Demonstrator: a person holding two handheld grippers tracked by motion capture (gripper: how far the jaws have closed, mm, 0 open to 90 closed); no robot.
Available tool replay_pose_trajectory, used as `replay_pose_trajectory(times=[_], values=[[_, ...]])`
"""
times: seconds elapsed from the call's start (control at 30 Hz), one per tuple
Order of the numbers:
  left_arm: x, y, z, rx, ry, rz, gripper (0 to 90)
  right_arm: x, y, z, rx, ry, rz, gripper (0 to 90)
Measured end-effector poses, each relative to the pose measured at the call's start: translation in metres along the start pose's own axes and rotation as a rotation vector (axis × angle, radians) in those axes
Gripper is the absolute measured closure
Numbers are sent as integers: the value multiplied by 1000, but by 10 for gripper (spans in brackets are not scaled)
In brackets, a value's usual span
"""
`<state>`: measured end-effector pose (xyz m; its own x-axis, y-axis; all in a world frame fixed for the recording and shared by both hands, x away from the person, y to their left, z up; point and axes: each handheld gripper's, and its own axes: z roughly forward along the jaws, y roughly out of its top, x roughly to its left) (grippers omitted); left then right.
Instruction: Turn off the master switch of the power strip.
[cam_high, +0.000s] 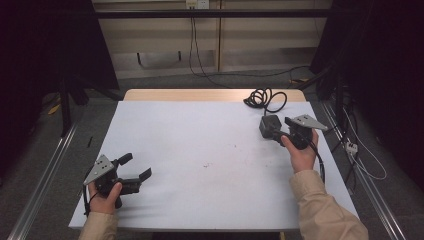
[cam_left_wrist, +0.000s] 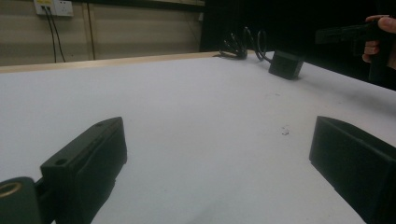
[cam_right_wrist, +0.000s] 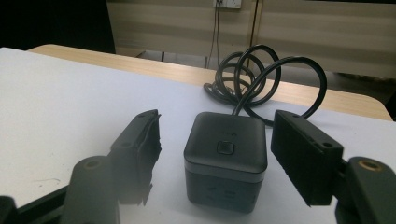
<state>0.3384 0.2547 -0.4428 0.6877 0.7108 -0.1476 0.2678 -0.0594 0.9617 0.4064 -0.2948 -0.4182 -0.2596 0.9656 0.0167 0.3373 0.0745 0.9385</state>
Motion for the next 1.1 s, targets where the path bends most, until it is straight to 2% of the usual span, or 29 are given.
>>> replay_pose_trajectory(times=[0.6,1.1], values=[[0,0,1,2,-1,-3,38,-3,7,6,2,-1,-19,394],[0,0,0,0,0,-3,39,-4,11,12,3,8,-36,510]])
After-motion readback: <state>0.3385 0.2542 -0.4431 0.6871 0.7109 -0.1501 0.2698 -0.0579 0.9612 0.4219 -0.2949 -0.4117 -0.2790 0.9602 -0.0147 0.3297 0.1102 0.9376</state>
